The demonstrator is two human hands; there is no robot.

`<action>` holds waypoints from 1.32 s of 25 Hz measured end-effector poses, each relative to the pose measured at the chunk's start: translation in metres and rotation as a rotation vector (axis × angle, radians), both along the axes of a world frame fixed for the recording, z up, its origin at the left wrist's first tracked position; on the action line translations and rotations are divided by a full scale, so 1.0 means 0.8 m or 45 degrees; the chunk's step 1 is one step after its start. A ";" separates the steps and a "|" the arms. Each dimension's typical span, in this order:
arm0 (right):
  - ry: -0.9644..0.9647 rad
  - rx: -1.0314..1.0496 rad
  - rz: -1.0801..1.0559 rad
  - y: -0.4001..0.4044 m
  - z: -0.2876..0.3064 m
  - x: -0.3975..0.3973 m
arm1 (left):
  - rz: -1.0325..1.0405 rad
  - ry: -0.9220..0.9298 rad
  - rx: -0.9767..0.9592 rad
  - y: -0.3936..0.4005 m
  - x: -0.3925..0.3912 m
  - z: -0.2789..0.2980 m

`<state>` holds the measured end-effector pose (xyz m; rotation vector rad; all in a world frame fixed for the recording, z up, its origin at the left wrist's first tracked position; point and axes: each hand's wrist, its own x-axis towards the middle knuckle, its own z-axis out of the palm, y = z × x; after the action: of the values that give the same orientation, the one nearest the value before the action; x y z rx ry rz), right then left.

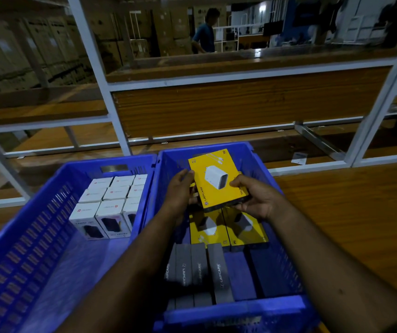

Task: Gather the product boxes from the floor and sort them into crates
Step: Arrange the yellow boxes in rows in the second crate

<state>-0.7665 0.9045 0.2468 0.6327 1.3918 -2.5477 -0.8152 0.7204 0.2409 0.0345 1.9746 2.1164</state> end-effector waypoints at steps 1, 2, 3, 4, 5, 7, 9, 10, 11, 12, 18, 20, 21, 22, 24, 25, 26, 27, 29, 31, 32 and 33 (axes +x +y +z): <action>-0.002 0.033 0.017 -0.001 -0.001 0.000 | -0.017 0.013 -0.024 0.000 0.000 -0.001; -0.005 0.059 0.030 -0.002 -0.001 0.000 | -0.021 0.036 -0.055 0.000 0.000 -0.002; -0.001 0.070 0.033 -0.002 0.000 0.000 | -0.025 0.061 -0.071 0.001 0.002 0.000; 0.002 0.068 0.029 -0.002 0.000 0.000 | -0.033 0.065 -0.065 0.002 0.003 0.001; 0.002 0.068 0.026 -0.002 -0.001 0.000 | -0.037 0.059 -0.061 0.002 0.003 0.002; -0.003 0.073 0.025 -0.002 0.000 -0.001 | -0.030 0.051 -0.070 0.001 0.003 0.002; -0.015 0.075 0.028 -0.001 -0.002 -0.002 | -0.020 0.043 -0.095 0.002 0.003 0.002; -0.021 0.081 0.040 0.000 -0.003 -0.002 | -0.019 0.039 -0.105 0.002 0.003 0.001; -0.028 0.094 0.056 0.001 -0.004 -0.004 | -0.015 0.031 -0.111 0.002 0.003 0.002; -0.041 0.109 0.091 0.002 -0.005 -0.003 | -0.009 0.008 -0.113 0.002 0.001 0.000; -0.190 0.614 0.524 -0.004 -0.020 -0.001 | 0.120 -0.144 -0.144 -0.008 -0.014 -0.015; -0.164 0.691 0.456 -0.002 -0.018 -0.003 | 0.144 -0.180 -0.221 -0.013 -0.016 -0.016; -0.124 0.638 0.368 0.000 -0.016 -0.005 | 0.076 -0.205 -0.282 -0.016 -0.016 -0.017; -0.075 0.526 0.253 0.004 -0.012 -0.006 | -0.056 -0.248 -0.325 -0.017 -0.017 -0.019; 0.016 0.412 -0.041 0.019 -0.013 -0.016 | -0.312 -0.342 -0.384 -0.015 -0.010 -0.018; 0.048 0.447 -0.167 0.025 -0.015 -0.019 | -0.387 -0.383 -0.379 -0.014 -0.006 -0.016; 0.065 0.535 -0.265 0.027 -0.018 -0.021 | -0.412 -0.428 -0.376 -0.013 -0.007 -0.016; 0.051 0.643 -0.323 0.023 -0.020 -0.021 | -0.405 -0.486 -0.369 -0.012 -0.009 -0.018; 0.010 0.822 -0.315 0.016 -0.030 -0.025 | -0.302 -0.574 -0.279 -0.010 -0.011 -0.018; -0.085 0.907 -0.191 0.018 -0.053 -0.040 | -0.181 -0.560 -0.165 -0.007 -0.014 -0.022; -0.133 0.865 -0.118 0.018 -0.057 -0.042 | -0.149 -0.539 -0.111 -0.003 -0.013 -0.025; -0.184 0.734 -0.056 0.013 -0.054 -0.040 | -0.145 -0.520 -0.072 0.001 -0.009 -0.025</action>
<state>-0.7983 0.9146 0.2039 0.9149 2.0835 -2.0611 -0.8224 0.7215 0.2211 -0.2673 1.7428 1.8204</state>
